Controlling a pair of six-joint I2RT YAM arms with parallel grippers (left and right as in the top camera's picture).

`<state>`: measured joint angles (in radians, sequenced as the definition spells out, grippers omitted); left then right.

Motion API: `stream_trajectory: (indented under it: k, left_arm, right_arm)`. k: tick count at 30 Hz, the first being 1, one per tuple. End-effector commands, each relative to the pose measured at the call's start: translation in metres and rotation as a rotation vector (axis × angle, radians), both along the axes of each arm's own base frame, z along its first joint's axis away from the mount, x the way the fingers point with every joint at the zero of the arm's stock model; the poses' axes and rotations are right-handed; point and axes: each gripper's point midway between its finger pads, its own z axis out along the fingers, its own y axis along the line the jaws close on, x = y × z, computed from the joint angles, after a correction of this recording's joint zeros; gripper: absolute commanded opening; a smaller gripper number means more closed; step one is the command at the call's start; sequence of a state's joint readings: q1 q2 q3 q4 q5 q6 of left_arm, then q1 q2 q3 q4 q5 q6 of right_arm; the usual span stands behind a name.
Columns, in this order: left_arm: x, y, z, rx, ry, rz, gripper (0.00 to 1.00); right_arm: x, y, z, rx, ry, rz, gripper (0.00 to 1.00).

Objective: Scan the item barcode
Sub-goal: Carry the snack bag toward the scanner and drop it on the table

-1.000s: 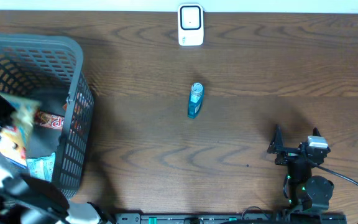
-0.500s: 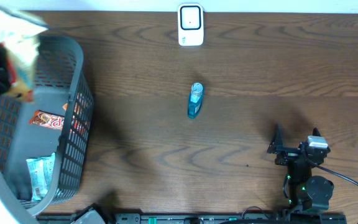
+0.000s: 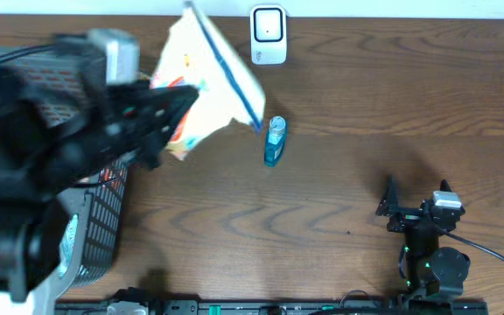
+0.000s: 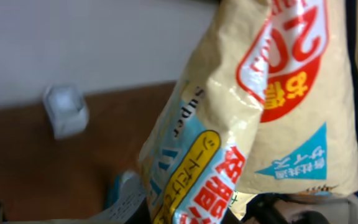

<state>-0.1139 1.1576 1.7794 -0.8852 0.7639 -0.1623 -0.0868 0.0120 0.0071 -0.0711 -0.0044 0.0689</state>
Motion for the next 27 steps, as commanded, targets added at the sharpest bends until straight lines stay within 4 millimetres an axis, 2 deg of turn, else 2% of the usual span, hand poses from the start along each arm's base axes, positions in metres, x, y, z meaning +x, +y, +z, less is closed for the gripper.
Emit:
stream_trajectory:
  k: [1,5,9,13,21,27]
  left_arm:
    - [0.061,0.039,-0.054,0.018,0.268,0.474,0.07]
    - [0.089,0.043,-0.104,-0.037,0.509,0.677,0.08]
    - [0.114,0.031,-0.158,-0.074,0.732,0.775,0.08]
    - [0.130,0.017,-0.216,-0.065,0.935,0.869,0.07]
    - [0.135,-0.001,-0.323,0.115,1.190,0.959,0.08]
    - [0.121,0.001,-0.382,0.181,1.339,1.059,0.07]
  right_arm:
    - [0.000,-0.001,0.000,0.013,-0.002,-0.004,0.99]
    - [0.000,-0.001,0.000,0.013,-0.002,-0.004,0.99]
    - [0.000,-0.001,0.000,0.013,-0.002,-0.004,0.99]
    - [0.000,-0.001,0.000,0.013,-0.002,-0.004,0.99]
    - [0.000,-0.001,0.000,0.013,-0.002,-0.004,0.99]
    - [0.000,-0.001,0.000,0.013,-0.002,-0.004,0.99]
